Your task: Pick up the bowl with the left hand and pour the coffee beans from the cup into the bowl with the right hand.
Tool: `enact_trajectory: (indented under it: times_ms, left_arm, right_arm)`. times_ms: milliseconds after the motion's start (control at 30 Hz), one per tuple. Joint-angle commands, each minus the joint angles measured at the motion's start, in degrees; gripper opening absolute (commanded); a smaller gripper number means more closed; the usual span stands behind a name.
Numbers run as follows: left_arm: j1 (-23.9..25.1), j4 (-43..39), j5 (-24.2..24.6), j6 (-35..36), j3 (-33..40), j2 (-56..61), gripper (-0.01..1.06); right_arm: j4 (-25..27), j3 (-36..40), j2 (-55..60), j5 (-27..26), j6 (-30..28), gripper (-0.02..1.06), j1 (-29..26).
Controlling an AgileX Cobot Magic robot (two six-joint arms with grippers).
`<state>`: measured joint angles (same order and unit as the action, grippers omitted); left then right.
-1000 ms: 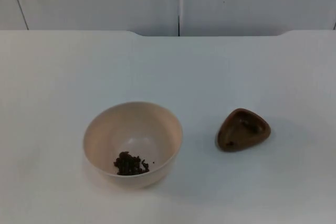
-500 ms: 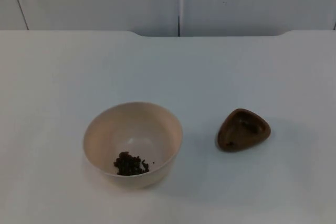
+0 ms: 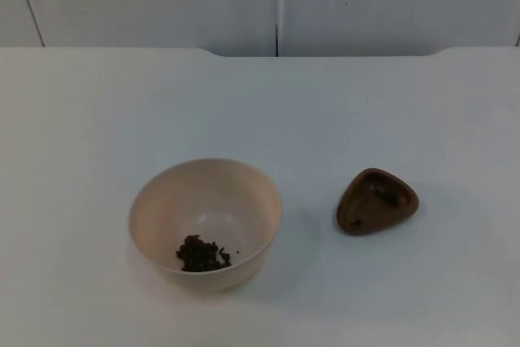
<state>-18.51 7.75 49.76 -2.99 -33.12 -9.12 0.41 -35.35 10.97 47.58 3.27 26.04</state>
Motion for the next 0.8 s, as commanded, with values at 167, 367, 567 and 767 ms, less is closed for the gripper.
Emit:
enact_trajectory:
  times_ms: [167,367,567,767]
  left_arm:
    - [-0.04,-3.51,6.64,0.88,1.87,9.12,0.74]
    - [-0.04,-5.22,11.69,4.14,4.7,9.12,0.74]
    - [-0.04,-5.38,11.69,4.57,4.83,9.12,0.74]
    - [-0.04,-5.38,11.69,4.57,4.83,9.12,0.74]
  right_arm:
    - [0.35,0.23,-7.37,4.64,-1.34,0.69,-0.2]
    - [0.13,0.23,-10.97,7.59,-1.86,0.69,-0.2]
    - [0.36,0.55,-10.97,10.31,-2.63,0.69,-0.2]
    - [1.61,0.64,-10.97,10.62,-4.31,0.69,-0.2]
